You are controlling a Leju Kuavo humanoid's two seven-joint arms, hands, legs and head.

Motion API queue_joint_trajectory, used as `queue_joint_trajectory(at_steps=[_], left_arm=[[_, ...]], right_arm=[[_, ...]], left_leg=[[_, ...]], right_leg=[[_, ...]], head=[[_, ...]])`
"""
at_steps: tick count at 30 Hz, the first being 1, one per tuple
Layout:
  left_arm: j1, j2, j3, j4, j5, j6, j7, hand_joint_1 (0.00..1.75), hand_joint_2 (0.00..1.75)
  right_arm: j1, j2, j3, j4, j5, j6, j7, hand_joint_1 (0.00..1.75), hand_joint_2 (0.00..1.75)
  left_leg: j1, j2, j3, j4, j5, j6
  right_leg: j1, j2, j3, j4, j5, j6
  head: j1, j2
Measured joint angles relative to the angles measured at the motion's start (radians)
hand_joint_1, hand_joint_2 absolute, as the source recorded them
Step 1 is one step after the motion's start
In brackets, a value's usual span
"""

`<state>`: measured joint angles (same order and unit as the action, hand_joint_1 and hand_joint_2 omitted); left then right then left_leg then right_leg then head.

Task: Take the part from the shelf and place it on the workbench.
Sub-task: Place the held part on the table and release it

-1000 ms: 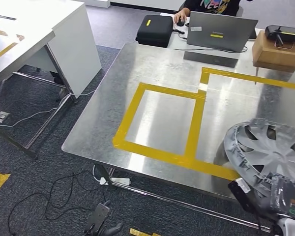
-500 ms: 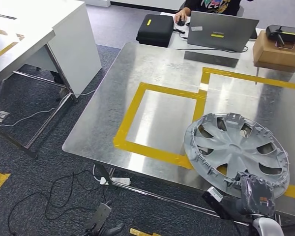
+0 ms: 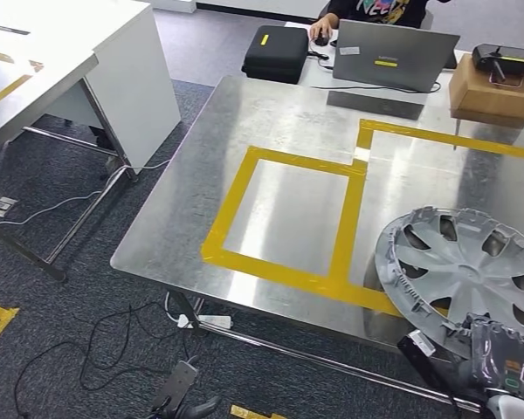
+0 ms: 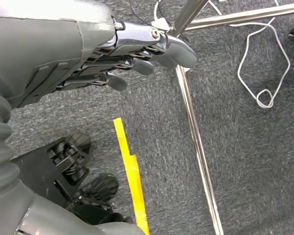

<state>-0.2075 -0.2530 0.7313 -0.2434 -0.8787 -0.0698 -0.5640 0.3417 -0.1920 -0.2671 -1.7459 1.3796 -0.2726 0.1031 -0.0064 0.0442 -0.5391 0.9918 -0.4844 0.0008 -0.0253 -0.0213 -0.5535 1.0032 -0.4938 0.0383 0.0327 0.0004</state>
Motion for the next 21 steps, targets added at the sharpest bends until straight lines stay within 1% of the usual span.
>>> queue_joint_trajectory(at_steps=[4,7,16,20,21], left_arm=[[0.0,0.0,0.0,0.0,0.002,-0.001,-0.001,0.0,1.75],[0.0,0.0,0.0,0.0,0.003,-0.002,-0.002,0.0,1.75],[0.0,0.0,-0.001,0.0,0.002,-0.005,-0.003,0.0,1.75],[0.0,0.0,-0.006,0.0,-0.002,-0.003,-0.002,0.0,1.75],[0.0,0.0,-0.008,0.0,-0.005,-0.002,-0.001,0.0,1.75]], right_arm=[[-0.019,0.0,-0.075,0.023,-0.05,0.007,-0.066,1.75,1.75],[-0.032,0.0,-0.117,0.04,-0.06,0.011,-0.088,1.75,1.75],[-0.065,0.0,-0.169,0.069,-0.072,0.016,-0.13,1.75,1.75],[-0.076,0.0,-0.181,0.073,-0.073,0.018,-0.142,0.0,1.75],[-0.078,0.0,-0.183,0.075,-0.073,0.018,-0.145,0.0,1.75]], left_leg=[[0.0,0.0,0.0,0.0,0.0,0.0],[0.0,0.0,0.0,0.0,0.0,0.0],[0.0,0.0,0.0,0.0,0.0,0.0],[0.0,0.0,0.0,0.0,0.0,0.0],[0.0,0.0,0.0,0.0,0.0,0.0]], right_leg=[[0.0,0.0,0.0,0.0,0.0,0.0],[0.0,0.0,0.0,0.0,0.0,0.001],[0.0,0.0,0.0,0.0,0.001,0.001],[0.0,0.0,0.0,0.0,0.001,0.001],[0.0,0.0,0.0,0.0,0.001,0.001]], head=[[0.0,0.0],[0.0,0.0],[0.0,0.0],[0.0,0.0],[0.0,0.0]])
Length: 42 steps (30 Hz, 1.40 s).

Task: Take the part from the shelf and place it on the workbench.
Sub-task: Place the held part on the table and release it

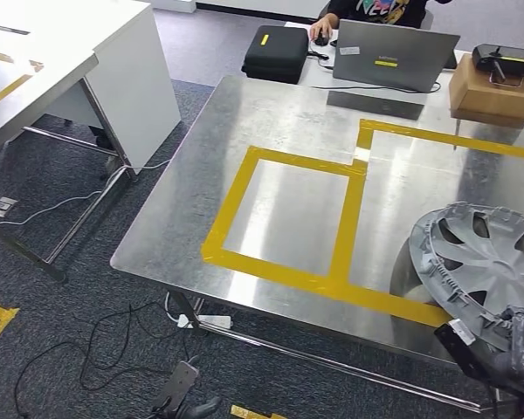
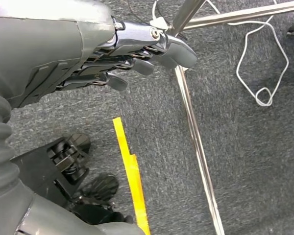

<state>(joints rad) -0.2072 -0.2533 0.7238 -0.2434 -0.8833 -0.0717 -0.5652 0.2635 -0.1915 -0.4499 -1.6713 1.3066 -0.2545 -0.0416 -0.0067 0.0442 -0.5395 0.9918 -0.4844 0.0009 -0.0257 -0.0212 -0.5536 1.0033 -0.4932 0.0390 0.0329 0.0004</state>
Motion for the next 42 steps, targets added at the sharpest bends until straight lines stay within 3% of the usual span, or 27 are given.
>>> queue_joint_trajectory(at_steps=[4,19,42], left_arm=[[0.0,0.0,-0.008,0.0,0.0,0.01,0.004,0.0,0.0],[0.0,0.0,-0.014,0.0,0.014,0.033,0.025,0.0,0.0],[0.002,0.001,-0.013,0.0,0.039,0.044,0.023,0.0,0.0]], right_arm=[[-0.005,0.0,-0.008,0.007,0.0,-0.003,-0.015,0.0,1.75],[-0.023,0.003,-0.013,0.038,-0.073,-0.011,-0.068,0.0,1.75],[-0.111,0.006,-0.025,0.104,-0.556,0.219,-0.08,0.0,1.75]], left_leg=[[0.0,0.0,0.0,0.0,0.0,0.0],[0.0,0.0,-0.001,0.0,0.0,0.0],[0.0,0.0,-0.001,0.0,0.0,0.0]], right_leg=[[0.0,0.0,0.0,0.0,0.0,0.0],[0.0,0.0,0.0,0.0,0.0,0.0],[0.0,0.0,-0.001,0.0,0.0,0.0]], head=[[0.0,0.0],[0.0,0.0],[0.0,0.0]])
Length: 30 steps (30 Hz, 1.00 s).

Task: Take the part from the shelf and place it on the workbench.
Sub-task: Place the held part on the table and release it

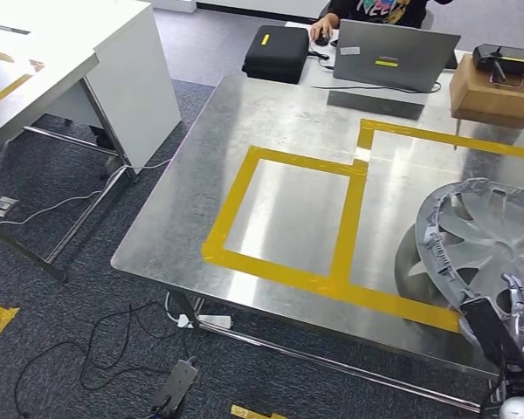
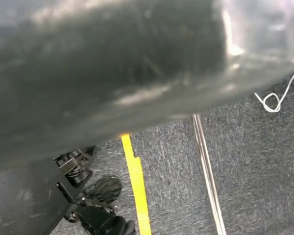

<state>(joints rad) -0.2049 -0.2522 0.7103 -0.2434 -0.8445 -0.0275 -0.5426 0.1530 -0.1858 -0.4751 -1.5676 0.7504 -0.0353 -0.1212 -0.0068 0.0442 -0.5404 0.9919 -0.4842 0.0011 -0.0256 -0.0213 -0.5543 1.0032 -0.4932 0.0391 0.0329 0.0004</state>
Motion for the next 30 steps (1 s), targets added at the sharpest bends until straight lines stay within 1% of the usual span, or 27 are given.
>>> queue_joint_trajectory(at_steps=[4,9,16,20,24,27,30], left_arm=[[0.002,0.0,0.0,0.0,0.003,0.0,-0.001,0.0,0.0],[0.003,0.0,0.001,0.0,0.007,0.002,-0.001,0.0,0.0],[0.004,0.0,0.001,0.0,0.007,0.002,-0.001,0.0,0.0],[0.005,0.0,0.001,0.0,0.008,0.002,-0.003,0.0,0.0],[0.007,0.0,0.002,0.0,0.011,0.001,-0.006,0.0,0.0],[0.01,0.001,0.002,0.0,0.02,0.0,-0.01,0.0,0.0],[0.016,0.002,0.002,0.0,0.029,-0.006,-0.019,0.0,0.0]], right_arm=[[-0.002,0.0,-0.003,0.006,-0.029,0.0,-0.006,0.0,1.75],[-0.004,0.007,-0.004,0.007,-0.115,0.028,-0.044,0.0,1.75],[-0.007,0.014,-0.004,0.007,-0.124,0.033,-0.048,0.0,1.75],[-0.01,0.028,-0.003,0.006,-0.184,0.045,-0.075,0.0,1.75],[-0.009,0.041,0.001,0.004,-0.221,0.031,-0.096,0.0,1.75],[0.014,0.057,0.009,-0.029,-0.233,0.023,-0.156,0.0,1.75],[0.066,0.102,0.031,-0.107,-0.21,0.001,-0.215,0.0,1.75]], left_leg=[[0.0,0.0,0.0,0.0,0.0,0.0],[0.0,0.0,0.0,0.0,0.0,0.0],[0.0,0.0,-0.001,0.0,0.0,0.0],[0.0,0.0,-0.001,0.0,0.0,0.0],[0.0,0.0,-0.001,0.0,0.0,0.0],[0.0,0.0,-0.001,0.0,0.0,0.0],[0.0,0.0,-0.001,0.0,0.0,0.0]], right_leg=[[0.0,0.0,0.0,0.0,0.0,0.0],[-0.001,0.0,0.0,0.0,0.0,0.001],[0.0,0.0,0.0,0.0,0.0,0.001],[0.0,0.0,0.0,0.0,0.0,0.001],[-0.001,0.0,0.0,0.0,0.0,0.001],[0.0,0.0,-0.001,0.0,0.0,0.001],[0.0,0.0,-0.001,0.0,0.0,0.0]], head=[[0.0,0.0],[0.0,0.0],[0.0,0.0],[0.0,0.0],[0.0,0.0],[0.0,0.0],[0.0,0.0]])
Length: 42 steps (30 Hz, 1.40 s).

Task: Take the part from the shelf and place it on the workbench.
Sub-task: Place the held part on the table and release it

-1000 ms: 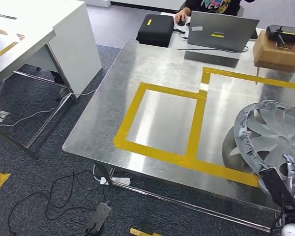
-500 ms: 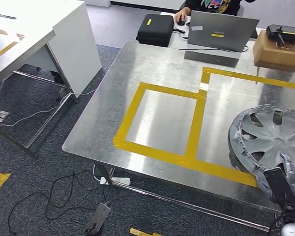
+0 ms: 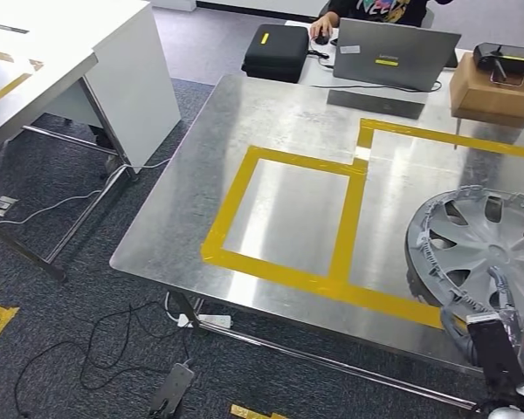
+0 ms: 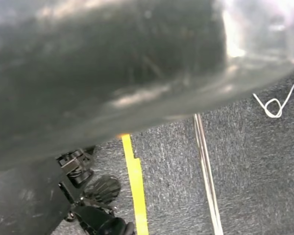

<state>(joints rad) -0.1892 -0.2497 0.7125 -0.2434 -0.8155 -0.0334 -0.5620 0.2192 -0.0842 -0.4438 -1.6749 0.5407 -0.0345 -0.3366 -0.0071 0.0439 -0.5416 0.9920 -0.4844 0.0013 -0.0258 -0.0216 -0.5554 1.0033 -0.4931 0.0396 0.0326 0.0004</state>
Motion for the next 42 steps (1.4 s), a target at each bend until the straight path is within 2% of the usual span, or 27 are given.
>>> queue_joint_trajectory(at_steps=[6,9,11,12,13,14,16,17,18,19,21,22,23,26,27,28,29,31,32,33,34,36,37,38,39,40,42], left_arm=[[0.006,0.003,0.0,0.0,0.009,-0.006,-0.005,0.0,0.0],[0.009,0.006,0.003,0.0,0.025,-0.009,-0.009,0.0,0.0],[0.013,0.009,0.009,0.0,0.039,-0.009,-0.01,0.0,0.0],[0.015,0.01,0.013,0.0,0.045,-0.009,-0.011,0.0,0.0],[0.016,0.011,0.018,0.0,0.05,-0.009,-0.011,0.0,0.0],[0.016,0.011,0.021,0.0,0.055,-0.008,-0.012,0.0,0.0],[0.02,0.012,0.028,0.0,0.065,-0.006,-0.013,0.0,0.0],[0.023,0.012,0.032,0.0,0.071,-0.004,-0.013,0.0,0.0],[0.027,0.012,0.037,0.0,0.076,-0.002,-0.014,0.0,0.0],[0.029,0.013,0.042,0.0,0.081,-0.001,-0.014,0.0,0.0],[0.032,0.014,0.049,0.0,0.086,0.002,-0.015,0.0,0.0],[0.032,0.016,0.052,0.0,0.087,0.002,-0.015,0.0,0.0],[0.032,0.017,0.054,0.0,0.088,0.003,-0.016,0.0,0.0],[0.033,0.02,0.061,0.0,0.09,0.004,-0.017,0.0,0.0],[0.033,0.021,0.064,0.0,0.092,0.005,-0.017,0.0,0.0],[0.034,0.021,0.068,0.0,0.095,0.006,-0.017,0.0,0.0],[0.034,0.021,0.07,0.0,0.098,0.006,-0.018,0.0,0.0],[0.036,0.023,0.074,0.0,0.103,0.007,-0.019,0.0,0.0],[0.037,0.024,0.075,0.0,0.104,0.007,-0.02,0.0,0.0],[0.039,0.026,0.077,0.0,0.105,0.007,-0.021,0.0,0.0],[0.04,0.027,0.078,0.0,0.106,0.007,-0.023,0.0,0.0],[0.041,0.029,0.082,0.0,0.111,0.007,-0.028,0.0,0.0],[0.04,0.03,0.084,0.0,0.113,0.007,-0.03,0.0,0.0],[0.039,0.03,0.088,0.0,0.115,0.006,-0.032,0.0,0.0],[0.039,0.031,0.091,0.0,0.118,0.006,-0.034,0.0,0.0],[0.039,0.031,0.094,0.0,0.12,0.005,-0.035,0.0,0.0],[0.041,0.03,0.099,0.0,0.123,0.005,-0.037,0.0,0.0]], right_arm=[[0.054,0.05,0.022,-0.091,0.03,-0.031,-0.035,0.0,1.75],[0.109,0.101,0.047,-0.155,0.103,-0.099,-0.112,0.0,1.75],[0.169,0.151,0.084,-0.22,0.176,-0.166,-0.161,0.0,1.75],[0.2,0.177,0.106,-0.251,0.209,-0.201,-0.177,0.0,1.75],[0.233,0.203,0.131,-0.279,0.239,-0.235,-0.188,0.0,1.75],[0.263,0.227,0.155,-0.3,0.263,-0.267,-0.195,0.0,1.75],[0.317,0.271,0.198,-0.328,0.296,-0.321,-0.201,0.0,1.75],[0.34,0.29,0.217,-0.335,0.303,-0.342,-0.202,0.0,1.75],[0.361,0.308,0.234,-0.338,0.305,-0.36,-0.201,0.0,1.75],[0.378,0.325,0.248,-0.339,0.303,-0.373,-0.2,0.0,1.75],[0.398,0.351,0.269,-0.339,0.296,-0.39,-0.197,0.0,1.75],[0.403,0.36,0.277,-0.338,0.293,-0.395,-0.196,0.0,1.75],[0.407,0.369,0.283,-0.338,0.291,-0.399,-0.197,0.0,1.75],[0.416,0.388,0.295,-0.337,0.281,-0.402,-0.195,0.0,1.75],[0.416,0.393,0.298,-0.337,0.272,-0.399,-0.189,0.0,1.75],[0.417,0.398,0.299,-0.336,0.259,-0.397,-0.182,0.0,1.75],[0.416,0.401,0.3,-0.331,0.244,-0.399,-0.175,0.0,1.75],[0.413,0.404,0.298,-0.309,0.212,-0.428,-0.166,0.0,1.75],[0.411,0.404,0.297,-0.292,0.195,-0.451,-0.165,0.0,1.75],[0.408,0.405,0.296,-0.272,0.175,-0.477,-0.163,0.0,1.75],[0.404,0.406,0.295,-0.251,0.154,-0.5,-0.162,0.0,1.75],[0.392,0.407,0.291,-0.206,0.115,-0.533,-0.163,0.0,0.87],[0.384,0.408,0.289,-0.184,0.1,-0.544,-0.165,0.0,0.44],[0.376,0.408,0.286,-0.161,0.088,-0.552,-0.166,0.0,0.0],[0.366,0.408,0.282,-0.134,0.078,-0.557,-0.169,0.0,0.0],[0.353,0.408,0.276,-0.101,0.069,-0.56,-0.174,0.0,0.0],[0.33,0.408,0.259,-0.032,0.053,-0.564,-0.192,0.0,0.0]], left_leg=[[0.0,0.0,-0.002,0.001,-0.001,0.001],[-0.003,-0.001,-0.005,0.009,-0.003,0.013],[0.0,-0.002,0.0,-0.007,0.008,0.024],[0.003,-0.002,0.004,-0.02,0.018,0.029],[0.007,-0.002,0.008,-0.032,0.026,0.033],[0.011,-0.001,0.009,-0.04,0.032,0.034],[0.012,0.0,0.002,-0.04,0.035,0.035],[0.013,0.0,-0.002,-0.038,0.037,0.032],[0.015,0.0,-0.005,-0.036,0.038,0.029],[0.017,0.0,-0.009,-0.033,0.04,0.026],[0.022,0.0,-0.018,-0.022,0.041,0.014],[0.022,-0.001,-0.023,-0.016,0.041,0.006],[0.021,-0.002,-0.026,-0.009,0.042,-0.003],[0.022,-0.004,-0.033,0.001,0.048,-0.023],[0.024,-0.009,-0.038,0.009,0.036,-0.028],[0.026,-0.015,-0.047,0.032,0.008,-0.033],[0.027,-0.023,-0.062,0.074,-0.036,-0.035],[0.027,-0.033,-0.099,0.2,-0.131,-0.036],[0.026,-0.034,-0.11,0.253,-0.158,-0.034],[0.026,-0.035,-0.106,0.277,-0.163,-0.03],[0.024,-0.036,-0.083,0.263,-0.149,-0.025],[0.018,-0.04,0.01,0.138,-0.098,-0.006],[0.013,-0.042,0.06,0.061,-0.083,0.004],[0.009,-0.045,0.093,0.006,-0.075,0.01],[0.005,-0.047,0.111,-0.027,-0.074,0.013],[0.002,-0.046,0.112,-0.038,-0.072,0.014],[0.002,-0.042,0.097,-0.045,-0.048,0.023]], right_leg=[[-0.001,0.0,-0.001,-0.001,0.0,0.001],[-0.005,-0.003,0.001,-0.006,0.005,0.008],[-0.003,-0.003,0.003,-0.012,0.007,0.015],[-0.002,0.0,0.001,-0.007,-0.003,0.017],[0.0,0.006,-0.008,0.016,-0.026,0.018],[-0.001,0.012,-0.027,0.062,-0.061,0.019],[-0.003,0.018,-0.076,0.192,-0.131,0.025],[-0.004,0.019,-0.093,0.238,-0.147,0.029],[-0.005,0.018,-0.093,0.251,-0.143,0.033],[-0.008,0.018,-0.073,0.221,-0.12,0.036],[-0.013,0.013,0.009,0.084,-0.066,0.046],[-0.012,0.014,0.042,0.03,-0.047,0.043],[-0.012,0.015,0.06,-0.003,-0.041,0.038],[-0.009,0.021,0.045,-0.003,-0.039,0.007],[-0.008,0.022,0.037,-0.002,-0.035,-0.004],[-0.007,0.021,0.029,-0.002,-0.028,-0.015],[-0.006,0.021,0.02,-0.003,-0.02,-0.025],[0.0,0.021,0.001,-0.001,-0.001,-0.035],[0.004,0.022,-0.01,-0.001,0.009,-0.037],[0.008,0.023,-0.023,0.0,0.019,-0.038],[0.012,0.024,-0.036,0.001,0.028,-0.038],[0.017,0.028,-0.056,0.001,0.047,-0.036],[0.019,0.031,-0.064,0.001,0.056,-0.033],[0.02,0.032,-0.069,0.0,0.065,-0.028],[0.019,0.032,-0.071,-0.002,0.074,-0.022],[0.018,0.033,-0.072,-0.007,0.084,-0.016],[0.015,0.032,-0.077,-0.012,0.093,-0.004]], head=[[0.001,0.0],[-0.001,0.0],[-0.001,0.0],[-0.001,0.0],[0.0,0.0],[0.001,0.0],[0.001,0.0],[0.001,0.0],[0.001,0.0],[0.001,0.0],[0.002,0.0],[0.002,0.0],[0.003,0.0],[0.002,0.0],[0.001,0.0],[0.0,0.0],[-0.002,0.0],[-0.006,0.0],[-0.007,0.0],[-0.007,0.0],[-0.007,0.0],[-0.007,0.0],[-0.007,0.0],[-0.006,0.0],[-0.008,0.0],[-0.009,0.0],[-0.015,0.0]])
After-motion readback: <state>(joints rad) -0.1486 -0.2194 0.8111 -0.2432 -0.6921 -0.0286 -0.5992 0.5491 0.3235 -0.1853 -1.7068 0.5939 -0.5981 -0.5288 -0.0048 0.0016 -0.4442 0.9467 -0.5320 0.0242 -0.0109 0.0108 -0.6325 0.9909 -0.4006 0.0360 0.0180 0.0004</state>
